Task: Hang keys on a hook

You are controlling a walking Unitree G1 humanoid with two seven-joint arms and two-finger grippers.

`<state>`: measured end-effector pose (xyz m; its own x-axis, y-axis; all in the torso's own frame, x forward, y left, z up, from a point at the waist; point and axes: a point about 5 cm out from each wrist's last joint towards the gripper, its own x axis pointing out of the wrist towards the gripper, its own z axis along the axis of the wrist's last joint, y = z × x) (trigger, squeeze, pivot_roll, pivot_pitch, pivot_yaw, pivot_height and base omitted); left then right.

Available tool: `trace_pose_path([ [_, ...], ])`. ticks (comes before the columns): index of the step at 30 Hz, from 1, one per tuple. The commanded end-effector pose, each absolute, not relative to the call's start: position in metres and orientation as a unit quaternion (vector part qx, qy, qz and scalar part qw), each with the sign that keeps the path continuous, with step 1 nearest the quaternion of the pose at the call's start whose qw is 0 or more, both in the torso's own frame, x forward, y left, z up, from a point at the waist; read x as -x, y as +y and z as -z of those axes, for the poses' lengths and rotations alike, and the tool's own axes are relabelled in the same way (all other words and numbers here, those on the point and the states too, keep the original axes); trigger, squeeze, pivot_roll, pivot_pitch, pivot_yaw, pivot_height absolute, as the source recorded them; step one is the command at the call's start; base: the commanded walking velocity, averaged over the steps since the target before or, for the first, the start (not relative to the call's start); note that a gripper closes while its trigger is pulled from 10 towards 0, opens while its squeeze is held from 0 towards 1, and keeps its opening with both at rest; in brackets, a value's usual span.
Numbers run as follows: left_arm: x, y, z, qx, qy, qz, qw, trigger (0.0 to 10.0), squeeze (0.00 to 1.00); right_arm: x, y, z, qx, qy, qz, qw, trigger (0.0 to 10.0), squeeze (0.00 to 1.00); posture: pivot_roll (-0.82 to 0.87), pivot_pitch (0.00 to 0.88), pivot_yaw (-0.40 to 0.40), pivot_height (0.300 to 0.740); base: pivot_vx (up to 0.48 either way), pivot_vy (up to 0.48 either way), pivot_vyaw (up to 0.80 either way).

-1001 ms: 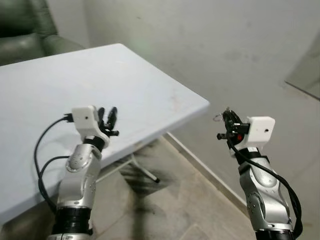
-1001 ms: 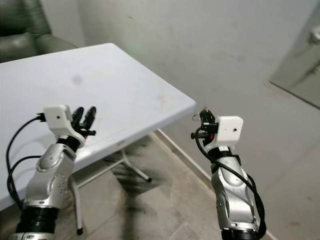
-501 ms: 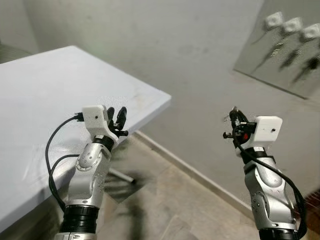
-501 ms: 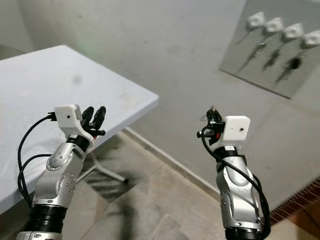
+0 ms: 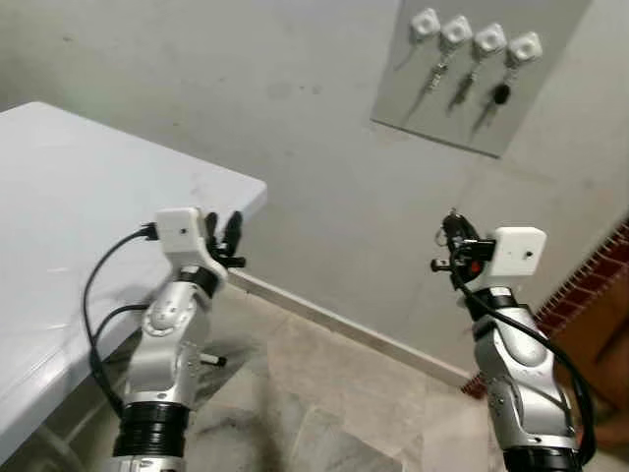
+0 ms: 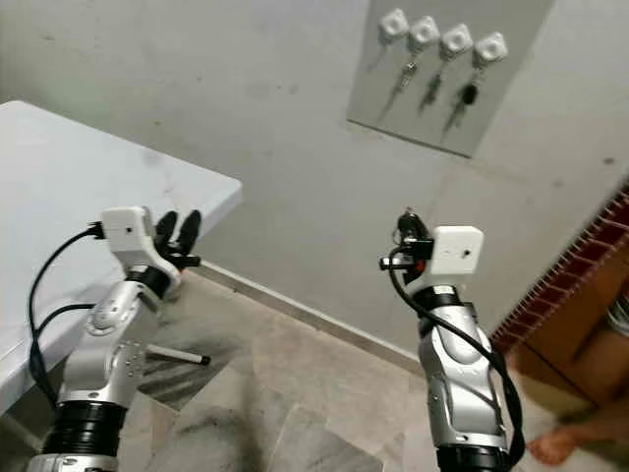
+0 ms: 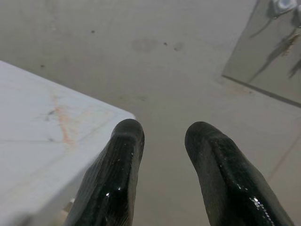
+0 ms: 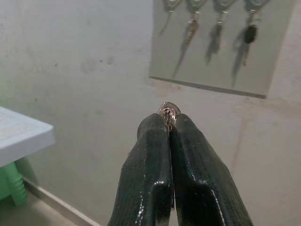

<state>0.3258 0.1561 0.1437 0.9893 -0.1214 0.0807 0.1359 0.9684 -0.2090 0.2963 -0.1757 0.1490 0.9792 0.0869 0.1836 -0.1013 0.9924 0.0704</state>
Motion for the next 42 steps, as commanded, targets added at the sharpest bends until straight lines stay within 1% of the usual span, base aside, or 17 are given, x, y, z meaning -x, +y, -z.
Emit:
trace_pose_path([
  [1,-0.3270,0.1508,-0.1453,0.108,-0.031,0.071,0.991,10.0,0.00,-0.2967,-0.1786,-0.1538,-0.043,-0.096,-0.044,0.993,10.0,0.00,0.13,0.000,-0.056,0.736,0.000,0.000,0.00],
  [5,-0.3268,0.1504,-0.1451,0.109,-0.031,0.070,0.991,10.0,0.00,-0.2965,-0.1779,-0.1502,-0.040,-0.081,-0.042,0.995,10.0,0.00,0.13,0.000,-0.056,0.736,0.000,0.000,0.00],
  [7,-0.3266,0.1501,-0.1453,0.111,-0.031,0.071,0.991,10.0,0.00,-0.2959,-0.1777,-0.1510,-0.029,-0.087,-0.046,0.995,10.0,0.00,0.13,0.000,-0.056,0.736,0.000,0.000,0.00],
  [11,-0.3258,0.1492,-0.1476,0.114,-0.038,0.081,0.989,10.0,0.00,-0.2946,-0.1770,-0.1521,-0.032,-0.092,-0.054,0.994,10.0,0.00,0.13,0.000,-0.052,0.736,0.000,0.000,0.00],
  [13,-0.3257,0.1491,-0.1481,0.114,-0.040,0.083,0.989,10.0,0.00,-0.2946,-0.1770,-0.1522,-0.030,-0.092,-0.054,0.994,10.0,0.00,0.13,0.000,-0.052,0.736,0.326,0.000,0.00],
  [42,-0.3247,0.1473,-0.1489,0.105,-0.038,0.099,0.989,10.0,0.00,-0.2931,-0.1704,-0.1487,-0.031,-0.089,-0.066,0.993,10.0,0.00,0.13,0.000,-0.044,0.736,0.470,0.000,0.00],
])
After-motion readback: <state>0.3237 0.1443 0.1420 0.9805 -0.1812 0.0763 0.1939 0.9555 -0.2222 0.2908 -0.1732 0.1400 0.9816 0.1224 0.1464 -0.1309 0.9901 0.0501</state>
